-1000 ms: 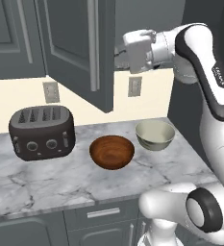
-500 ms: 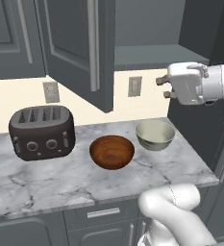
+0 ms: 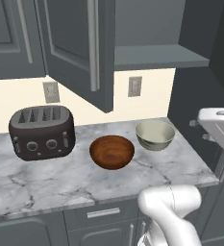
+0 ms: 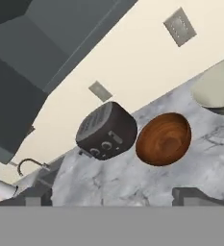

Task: Open the cabinet. Pick the bowls from the counter and place them in the cabinet. Then close the cabinet.

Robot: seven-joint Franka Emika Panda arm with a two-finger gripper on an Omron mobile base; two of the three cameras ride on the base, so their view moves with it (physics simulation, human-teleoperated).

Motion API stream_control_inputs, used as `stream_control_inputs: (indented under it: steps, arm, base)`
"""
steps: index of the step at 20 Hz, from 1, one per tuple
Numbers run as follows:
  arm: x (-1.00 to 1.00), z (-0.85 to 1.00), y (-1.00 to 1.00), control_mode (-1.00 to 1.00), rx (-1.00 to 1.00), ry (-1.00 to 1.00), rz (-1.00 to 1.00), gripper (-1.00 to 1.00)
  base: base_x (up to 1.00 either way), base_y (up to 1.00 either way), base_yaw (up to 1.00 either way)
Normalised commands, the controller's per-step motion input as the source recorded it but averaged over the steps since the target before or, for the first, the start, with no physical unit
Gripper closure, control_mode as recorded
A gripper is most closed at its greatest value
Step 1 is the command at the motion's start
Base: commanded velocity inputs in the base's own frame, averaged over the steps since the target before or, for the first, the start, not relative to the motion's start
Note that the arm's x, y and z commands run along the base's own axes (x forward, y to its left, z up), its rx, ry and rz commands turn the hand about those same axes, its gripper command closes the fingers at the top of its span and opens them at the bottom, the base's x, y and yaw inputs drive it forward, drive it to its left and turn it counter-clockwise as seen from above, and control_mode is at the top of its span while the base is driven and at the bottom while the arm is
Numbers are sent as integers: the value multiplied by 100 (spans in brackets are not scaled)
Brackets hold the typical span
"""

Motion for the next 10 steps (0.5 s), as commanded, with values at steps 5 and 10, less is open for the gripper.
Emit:
stream_control_inputs:
  steps: [5,10]
  arm:
    - [-26,-60,-16,-100,0,41,-35,-100]
    - [11,-34,16,-100,-4,39,-15,-100]
  base:
    - [0,0,0]
    - [0,0,0]
